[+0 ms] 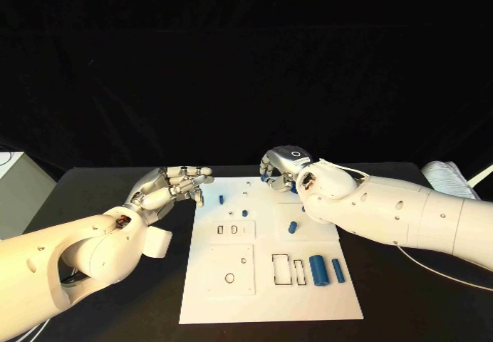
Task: Assemble the parts on the task board
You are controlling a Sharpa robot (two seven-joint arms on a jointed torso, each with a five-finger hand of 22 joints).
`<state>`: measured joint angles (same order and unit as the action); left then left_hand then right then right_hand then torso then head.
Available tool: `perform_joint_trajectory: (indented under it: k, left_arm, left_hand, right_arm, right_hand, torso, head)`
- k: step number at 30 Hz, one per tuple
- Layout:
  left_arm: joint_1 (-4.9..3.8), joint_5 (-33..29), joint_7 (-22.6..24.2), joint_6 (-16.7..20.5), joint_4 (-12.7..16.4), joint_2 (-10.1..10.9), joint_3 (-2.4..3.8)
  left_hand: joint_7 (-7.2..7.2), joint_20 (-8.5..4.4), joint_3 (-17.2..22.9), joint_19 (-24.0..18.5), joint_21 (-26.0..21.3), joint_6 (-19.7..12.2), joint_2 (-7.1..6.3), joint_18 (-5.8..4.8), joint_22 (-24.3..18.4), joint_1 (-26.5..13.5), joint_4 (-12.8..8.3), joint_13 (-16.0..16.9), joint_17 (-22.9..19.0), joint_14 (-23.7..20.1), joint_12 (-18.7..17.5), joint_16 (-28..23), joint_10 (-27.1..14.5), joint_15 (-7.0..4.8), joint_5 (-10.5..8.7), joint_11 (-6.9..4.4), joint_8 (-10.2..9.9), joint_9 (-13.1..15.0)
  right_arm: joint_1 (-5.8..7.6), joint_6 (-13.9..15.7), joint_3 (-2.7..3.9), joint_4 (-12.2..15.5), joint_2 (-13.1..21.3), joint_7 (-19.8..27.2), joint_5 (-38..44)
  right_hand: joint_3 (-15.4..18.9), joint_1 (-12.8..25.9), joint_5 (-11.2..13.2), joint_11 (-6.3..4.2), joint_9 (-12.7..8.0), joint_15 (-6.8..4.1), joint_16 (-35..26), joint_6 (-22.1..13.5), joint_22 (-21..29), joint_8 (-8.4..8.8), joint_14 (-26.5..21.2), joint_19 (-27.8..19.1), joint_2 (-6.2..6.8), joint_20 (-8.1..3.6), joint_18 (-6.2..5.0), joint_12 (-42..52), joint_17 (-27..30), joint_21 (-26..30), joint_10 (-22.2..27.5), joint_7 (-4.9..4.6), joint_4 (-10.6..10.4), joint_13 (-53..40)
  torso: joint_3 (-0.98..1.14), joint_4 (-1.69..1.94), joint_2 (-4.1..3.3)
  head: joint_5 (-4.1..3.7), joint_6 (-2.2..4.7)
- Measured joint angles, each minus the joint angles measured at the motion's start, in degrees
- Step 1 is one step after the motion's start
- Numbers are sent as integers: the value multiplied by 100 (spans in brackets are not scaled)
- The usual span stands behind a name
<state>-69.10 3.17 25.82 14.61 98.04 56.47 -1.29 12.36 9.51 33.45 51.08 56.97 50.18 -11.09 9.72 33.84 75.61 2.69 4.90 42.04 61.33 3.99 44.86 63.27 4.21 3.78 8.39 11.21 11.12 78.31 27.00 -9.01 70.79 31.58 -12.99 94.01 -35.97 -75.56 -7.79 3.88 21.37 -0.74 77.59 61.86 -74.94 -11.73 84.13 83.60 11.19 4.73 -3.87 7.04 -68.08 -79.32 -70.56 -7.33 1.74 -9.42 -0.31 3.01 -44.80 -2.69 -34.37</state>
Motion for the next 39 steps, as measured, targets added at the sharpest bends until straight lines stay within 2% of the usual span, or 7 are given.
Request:
perform_joint_trajectory:
  k: [6,12,21,29,39]
  left_arm:
    - [-18,-1,0,0,-24,-39,0]
    - [-72,-1,0,0,-37,-76,-1]
    - [-123,-1,0,-2,-44,-99,0]
    - [-149,-1,0,-1,-40,-97,0]
    - [-166,-1,0,-1,-30,-88,0]
  left_hand:
    - [0,0,0,0,0,0,0,0,6,0,0,0,-1,0,0,0,0,0,0,0,0,-1]
    - [0,0,0,0,14,0,0,0,6,0,0,-1,-1,0,0,0,0,0,0,0,0,-1]
    - [0,0,0,1,24,0,0,-1,10,0,0,-1,-1,0,0,0,0,0,0,0,0,-1]
    - [0,1,0,1,23,0,0,0,10,0,0,-1,-2,0,0,0,0,0,0,0,0,-2]
    - [0,1,0,1,23,0,0,0,9,0,0,-2,-2,0,0,0,0,0,0,0,0,3]
  right_arm:
    - [6,96,9,-159,-207,20,-8]
    - [-18,126,11,-261,-333,67,-40]
    - [-45,128,11,-358,-436,134,-101]
    - [-60,108,10,-485,-527,166,-125]
    - [-81,40,7,-528,-541,172,-135]
  right_hand:
    - [0,0,0,0,0,0,0,0,0,0,0,0,0,0,-1,1,6,0,0,0,0,-6]
    - [1,0,0,0,0,0,0,-1,1,0,0,0,0,0,-2,-3,6,0,0,0,0,-9]
    - [1,9,1,0,-3,0,0,-18,2,1,0,0,9,0,-3,-5,6,0,0,-17,0,-17]
    - [1,16,2,1,-5,1,0,-18,2,1,0,0,16,0,-3,-9,6,0,1,-17,-1,-44]
    - [2,16,12,2,2,1,0,-18,3,2,0,-1,16,0,-4,-26,5,0,2,-17,-1,-43]
  torso:
    - [-10,14,-11]
    - [-11,18,-27]
    - [-45,62,-63]
    - [-69,85,-100]
    - [-82,96,-131]
  head:
    - [-15,-20]
    - [14,-32]
    - [-3,-34]
    - [-8,-27]
    - [-7,-47]
